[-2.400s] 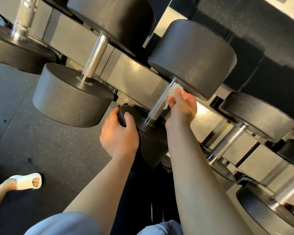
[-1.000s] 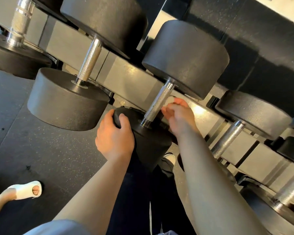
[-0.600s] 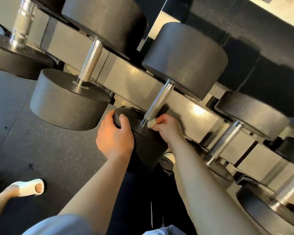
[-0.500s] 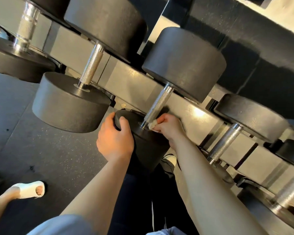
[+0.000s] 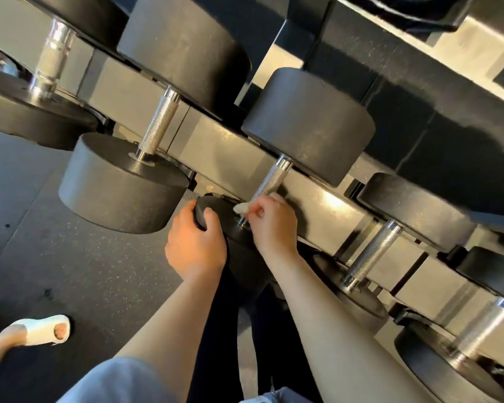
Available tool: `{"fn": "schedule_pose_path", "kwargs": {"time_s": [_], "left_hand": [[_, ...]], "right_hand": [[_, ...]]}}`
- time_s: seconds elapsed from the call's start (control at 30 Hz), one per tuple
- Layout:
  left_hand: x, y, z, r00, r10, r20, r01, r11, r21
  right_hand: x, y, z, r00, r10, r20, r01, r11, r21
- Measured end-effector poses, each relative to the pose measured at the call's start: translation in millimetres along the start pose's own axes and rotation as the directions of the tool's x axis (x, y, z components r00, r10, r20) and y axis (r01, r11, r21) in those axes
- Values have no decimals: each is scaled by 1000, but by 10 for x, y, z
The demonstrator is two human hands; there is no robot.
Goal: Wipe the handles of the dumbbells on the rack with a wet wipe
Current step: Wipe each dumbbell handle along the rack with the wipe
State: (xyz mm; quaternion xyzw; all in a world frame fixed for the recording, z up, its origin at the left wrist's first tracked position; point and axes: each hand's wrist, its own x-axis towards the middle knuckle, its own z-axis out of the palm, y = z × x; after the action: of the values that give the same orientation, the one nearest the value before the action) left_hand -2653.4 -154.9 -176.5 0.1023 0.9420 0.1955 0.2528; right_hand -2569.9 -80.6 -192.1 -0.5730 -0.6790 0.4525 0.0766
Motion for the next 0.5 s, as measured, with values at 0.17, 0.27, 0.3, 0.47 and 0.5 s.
{"fn": "schedule_pose_path", "kwargs": {"time_s": [0.17, 0.27, 0.3, 0.47, 0.5], "left_hand": [[-4, 1, -2, 1000, 14, 2, -14, 1000, -2], [-18, 7, -17, 999, 31, -7, -31, 1000, 1], [-14, 17, -20, 999, 33, -5, -33, 999, 7], [-19, 18, -28, 1000, 26, 11, -26, 998, 54], [-18, 16, -31, 999, 30, 15, -31, 997, 68]], "right_hand": [[125, -157, -124, 888, -292, 355, 427, 810, -402], [131, -274, -117, 825, -339, 452, 550, 664, -506], [127, -287, -106, 827, -331, 455, 550, 647, -529], [100, -272, -143, 839, -263, 477, 515, 667, -539], [76, -243, -156, 847, -251, 468, 498, 683, -534]]}}
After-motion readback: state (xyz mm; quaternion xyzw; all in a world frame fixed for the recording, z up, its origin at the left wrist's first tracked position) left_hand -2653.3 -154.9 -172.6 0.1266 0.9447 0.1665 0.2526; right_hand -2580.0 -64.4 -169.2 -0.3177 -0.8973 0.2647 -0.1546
